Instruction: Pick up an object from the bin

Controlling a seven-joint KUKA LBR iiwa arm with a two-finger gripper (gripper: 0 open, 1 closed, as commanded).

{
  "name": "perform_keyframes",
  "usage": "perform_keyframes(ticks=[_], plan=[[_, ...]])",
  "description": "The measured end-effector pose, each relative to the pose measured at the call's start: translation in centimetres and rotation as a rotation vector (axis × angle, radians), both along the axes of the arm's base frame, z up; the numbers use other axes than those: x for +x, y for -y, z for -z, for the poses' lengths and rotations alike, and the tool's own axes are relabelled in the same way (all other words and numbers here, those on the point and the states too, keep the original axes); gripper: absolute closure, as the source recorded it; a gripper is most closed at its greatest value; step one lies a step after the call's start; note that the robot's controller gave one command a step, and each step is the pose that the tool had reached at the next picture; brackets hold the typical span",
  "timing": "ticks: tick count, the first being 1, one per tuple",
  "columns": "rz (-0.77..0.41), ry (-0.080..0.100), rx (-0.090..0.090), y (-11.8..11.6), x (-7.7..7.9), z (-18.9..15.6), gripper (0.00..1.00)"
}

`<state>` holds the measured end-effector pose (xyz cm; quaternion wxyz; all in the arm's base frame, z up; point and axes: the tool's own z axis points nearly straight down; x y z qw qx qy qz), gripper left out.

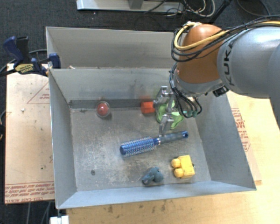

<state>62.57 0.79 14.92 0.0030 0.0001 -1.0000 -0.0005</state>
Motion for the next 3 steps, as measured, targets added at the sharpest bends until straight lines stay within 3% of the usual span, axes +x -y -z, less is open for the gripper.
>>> perform_keyframes(ticks=[1, 2, 3], plan=[[-0.092, 0.015, -0.001, -3.5, -4.2, 7.7, 0.00], [-0.029, 0.007, 0.001, -4.3, -6.3, 4.8, 0.00], [0.113, 0.009, 0.000, -4.9, -6.2, 3.8, 0.00]])
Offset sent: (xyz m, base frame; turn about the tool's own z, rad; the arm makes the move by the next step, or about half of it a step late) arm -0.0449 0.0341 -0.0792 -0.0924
